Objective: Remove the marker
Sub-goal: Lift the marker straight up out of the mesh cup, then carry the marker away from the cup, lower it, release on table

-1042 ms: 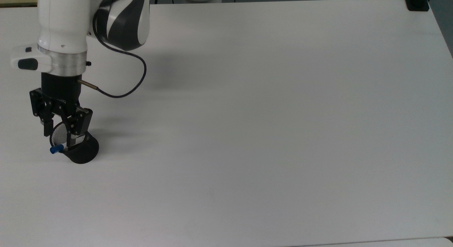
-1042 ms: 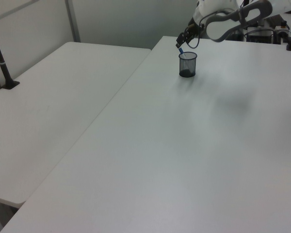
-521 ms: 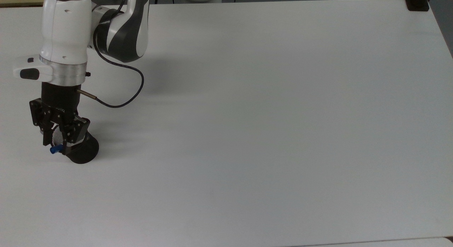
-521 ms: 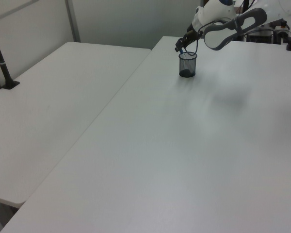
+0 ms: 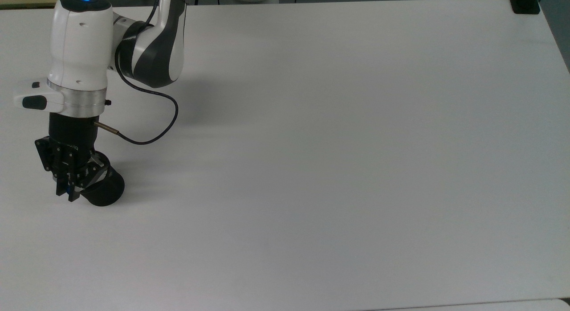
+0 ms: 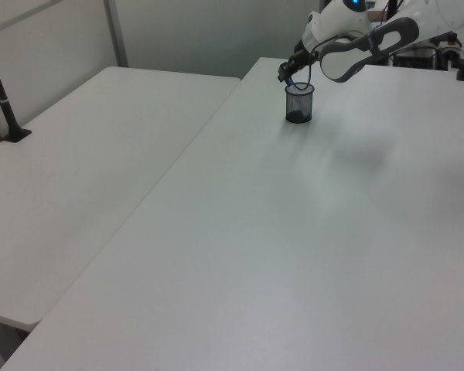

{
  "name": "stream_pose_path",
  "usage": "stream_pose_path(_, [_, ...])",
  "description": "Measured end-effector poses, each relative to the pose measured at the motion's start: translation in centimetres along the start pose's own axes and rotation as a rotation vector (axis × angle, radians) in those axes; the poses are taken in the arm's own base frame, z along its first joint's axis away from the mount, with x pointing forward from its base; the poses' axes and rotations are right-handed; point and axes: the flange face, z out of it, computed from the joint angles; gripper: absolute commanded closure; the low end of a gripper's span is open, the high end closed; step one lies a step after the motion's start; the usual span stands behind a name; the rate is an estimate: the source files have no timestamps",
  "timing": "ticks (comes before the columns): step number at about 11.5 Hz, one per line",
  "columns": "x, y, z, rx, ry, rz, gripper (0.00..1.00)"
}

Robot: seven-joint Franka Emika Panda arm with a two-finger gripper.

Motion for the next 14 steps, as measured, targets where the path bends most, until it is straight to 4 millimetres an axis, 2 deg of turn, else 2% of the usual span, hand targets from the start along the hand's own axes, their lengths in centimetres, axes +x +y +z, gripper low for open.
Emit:
stream_pose_path(3, [0.0, -0.1, 0.0, -0.005, 0.002, -0.022, 0.95])
stream_pose_path(8, [0.5, -0.2, -0.3, -0.005, 0.015, -0.024, 0.95])
stream_pose_path(10, [2.3, -0.2, -2.0, -0.001, 0.058, -0.020, 0.95])
stream_pose_path(13, [6.8, 0.3, -8.2, 0.007, 0.160, -0.007, 0.95])
stream_pose_path(14, [7.7, 0.3, -9.7, 0.009, 0.183, -0.004, 0.95])
